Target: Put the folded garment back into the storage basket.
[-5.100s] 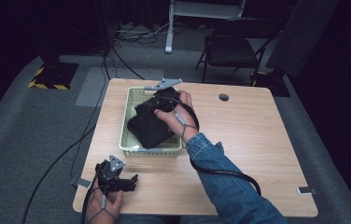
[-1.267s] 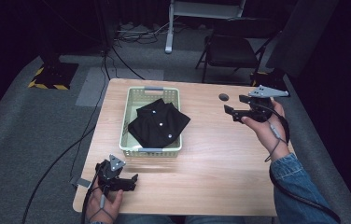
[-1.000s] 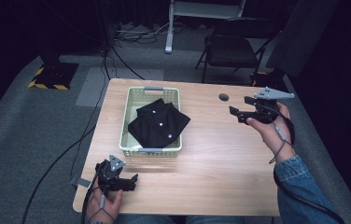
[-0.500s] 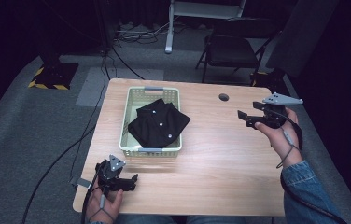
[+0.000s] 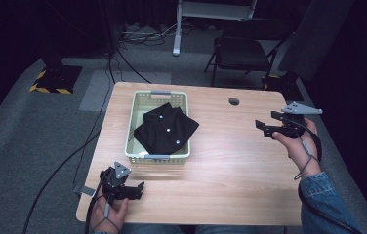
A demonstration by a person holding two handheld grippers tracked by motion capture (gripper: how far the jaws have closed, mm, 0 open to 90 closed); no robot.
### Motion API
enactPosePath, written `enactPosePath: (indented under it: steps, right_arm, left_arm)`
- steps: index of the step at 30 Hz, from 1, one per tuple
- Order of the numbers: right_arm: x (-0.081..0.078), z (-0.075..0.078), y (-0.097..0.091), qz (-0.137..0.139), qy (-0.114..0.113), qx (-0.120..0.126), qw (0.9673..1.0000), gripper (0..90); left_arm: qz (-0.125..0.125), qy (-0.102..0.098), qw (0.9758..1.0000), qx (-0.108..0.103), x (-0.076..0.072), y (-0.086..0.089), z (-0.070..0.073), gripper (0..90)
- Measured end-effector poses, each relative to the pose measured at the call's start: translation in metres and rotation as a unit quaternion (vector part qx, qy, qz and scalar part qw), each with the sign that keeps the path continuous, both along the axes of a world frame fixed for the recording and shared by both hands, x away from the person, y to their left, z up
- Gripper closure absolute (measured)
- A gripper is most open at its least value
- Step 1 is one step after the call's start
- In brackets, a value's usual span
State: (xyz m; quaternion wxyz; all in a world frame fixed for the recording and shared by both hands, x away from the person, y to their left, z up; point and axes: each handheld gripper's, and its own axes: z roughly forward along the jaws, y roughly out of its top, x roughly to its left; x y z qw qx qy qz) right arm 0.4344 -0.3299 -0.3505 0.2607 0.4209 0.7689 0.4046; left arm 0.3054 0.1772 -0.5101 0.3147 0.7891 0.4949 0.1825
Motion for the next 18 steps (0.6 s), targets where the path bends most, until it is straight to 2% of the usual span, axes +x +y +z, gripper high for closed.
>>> enactPosePath:
  steps: [18]
  right_arm:
    - [-0.003, -0.021, -0.023, -0.020, 0.018, -0.002, 0.9996, 23.4]
  left_arm:
    - [0.000, 0.000, 1.0000, 0.000, 0.000, 0.000, 0.000, 0.3]
